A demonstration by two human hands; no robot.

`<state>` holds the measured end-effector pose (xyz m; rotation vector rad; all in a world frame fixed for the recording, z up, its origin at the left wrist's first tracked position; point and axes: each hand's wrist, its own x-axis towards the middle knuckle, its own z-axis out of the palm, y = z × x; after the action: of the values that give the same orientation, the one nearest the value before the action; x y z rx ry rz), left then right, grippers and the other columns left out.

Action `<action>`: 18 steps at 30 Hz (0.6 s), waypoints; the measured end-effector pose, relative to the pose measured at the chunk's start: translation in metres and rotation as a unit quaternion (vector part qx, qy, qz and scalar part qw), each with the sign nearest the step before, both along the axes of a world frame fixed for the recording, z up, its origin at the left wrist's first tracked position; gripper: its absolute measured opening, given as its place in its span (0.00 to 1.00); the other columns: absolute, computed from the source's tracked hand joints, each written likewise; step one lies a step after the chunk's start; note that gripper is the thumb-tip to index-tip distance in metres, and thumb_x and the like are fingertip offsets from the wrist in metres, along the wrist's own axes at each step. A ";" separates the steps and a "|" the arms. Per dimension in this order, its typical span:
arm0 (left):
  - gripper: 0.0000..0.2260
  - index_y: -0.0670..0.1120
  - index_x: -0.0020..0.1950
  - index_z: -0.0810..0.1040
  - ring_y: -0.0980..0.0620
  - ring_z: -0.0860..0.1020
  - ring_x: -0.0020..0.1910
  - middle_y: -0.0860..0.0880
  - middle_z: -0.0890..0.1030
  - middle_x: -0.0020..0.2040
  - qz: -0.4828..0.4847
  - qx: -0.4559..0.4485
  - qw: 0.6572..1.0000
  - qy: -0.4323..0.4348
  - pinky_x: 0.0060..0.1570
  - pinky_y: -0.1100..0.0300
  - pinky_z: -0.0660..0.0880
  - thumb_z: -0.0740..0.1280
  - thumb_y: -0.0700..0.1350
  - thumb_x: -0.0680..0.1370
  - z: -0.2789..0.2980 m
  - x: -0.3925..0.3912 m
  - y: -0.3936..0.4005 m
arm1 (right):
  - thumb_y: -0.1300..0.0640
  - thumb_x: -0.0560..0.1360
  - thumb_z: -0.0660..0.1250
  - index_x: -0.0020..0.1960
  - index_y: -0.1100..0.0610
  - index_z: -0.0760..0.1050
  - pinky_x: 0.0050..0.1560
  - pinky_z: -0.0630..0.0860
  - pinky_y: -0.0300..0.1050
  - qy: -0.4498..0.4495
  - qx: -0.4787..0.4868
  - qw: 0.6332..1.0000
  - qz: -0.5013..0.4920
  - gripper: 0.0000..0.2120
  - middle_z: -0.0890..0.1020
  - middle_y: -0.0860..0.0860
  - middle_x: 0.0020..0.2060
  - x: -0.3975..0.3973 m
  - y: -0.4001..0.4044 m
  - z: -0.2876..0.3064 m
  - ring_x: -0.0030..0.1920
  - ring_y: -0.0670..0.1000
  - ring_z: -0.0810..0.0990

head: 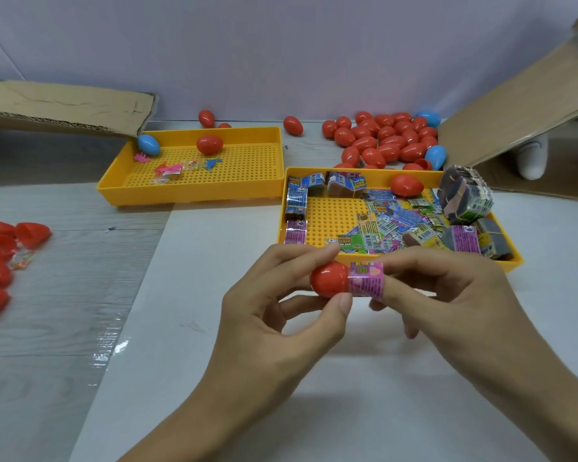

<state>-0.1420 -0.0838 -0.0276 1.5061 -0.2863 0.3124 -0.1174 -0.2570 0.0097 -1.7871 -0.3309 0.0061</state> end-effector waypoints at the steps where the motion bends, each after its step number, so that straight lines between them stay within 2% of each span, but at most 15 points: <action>1: 0.18 0.47 0.61 0.82 0.41 0.83 0.52 0.45 0.79 0.56 -0.004 -0.004 1.000 0.003 0.48 0.59 0.81 0.73 0.41 0.72 0.000 0.000 0.000 | 0.53 0.65 0.78 0.42 0.46 0.85 0.24 0.71 0.36 0.014 0.017 1.000 0.004 0.07 0.84 0.51 0.31 0.001 -0.001 0.000 0.28 0.45 0.80; 3: 0.17 0.49 0.60 0.83 0.40 0.84 0.49 0.47 0.80 0.55 -0.004 -0.012 1.000 0.012 0.46 0.59 0.81 0.73 0.41 0.71 0.001 0.000 0.001 | 0.58 0.64 0.78 0.44 0.51 0.85 0.21 0.69 0.38 0.053 0.066 0.996 0.010 0.09 0.84 0.54 0.31 0.004 -0.003 -0.001 0.26 0.48 0.79; 5: 0.16 0.51 0.59 0.83 0.42 0.85 0.45 0.48 0.81 0.53 -0.001 -0.025 0.999 0.024 0.45 0.59 0.81 0.73 0.42 0.71 0.002 0.000 0.001 | 0.58 0.65 0.73 0.42 0.54 0.84 0.20 0.66 0.37 0.080 0.097 0.992 0.011 0.07 0.82 0.55 0.29 0.006 -0.005 -0.001 0.24 0.48 0.77; 8: 0.15 0.54 0.58 0.84 0.43 0.85 0.41 0.44 0.81 0.52 -0.003 -0.052 0.998 0.038 0.44 0.59 0.81 0.72 0.43 0.72 0.005 0.001 0.001 | 0.56 0.64 0.71 0.40 0.52 0.85 0.20 0.64 0.35 0.087 0.104 0.991 0.013 0.06 0.79 0.55 0.24 0.007 -0.007 0.001 0.23 0.47 0.74; 13: 0.10 0.49 0.56 0.85 0.42 0.85 0.46 0.48 0.80 0.52 -0.015 -0.055 0.998 0.035 0.46 0.58 0.82 0.71 0.39 0.76 0.005 0.003 0.001 | 0.53 0.65 0.72 0.41 0.50 0.86 0.24 0.65 0.33 0.082 0.079 0.993 0.038 0.06 0.77 0.53 0.24 0.006 -0.008 0.003 0.24 0.45 0.72; 18: 0.11 0.47 0.53 0.85 0.44 0.84 0.47 0.45 0.79 0.53 -0.020 -0.027 0.998 0.047 0.47 0.51 0.83 0.72 0.45 0.71 0.004 0.002 0.002 | 0.52 0.66 0.73 0.40 0.51 0.86 0.23 0.64 0.32 0.066 0.078 0.994 0.039 0.05 0.77 0.52 0.24 0.005 -0.006 0.002 0.24 0.45 0.72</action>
<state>-0.1402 -0.0820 -0.0235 1.4550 -0.2320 0.2152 -0.1122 -0.2626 0.0115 -1.6087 -0.2963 0.1492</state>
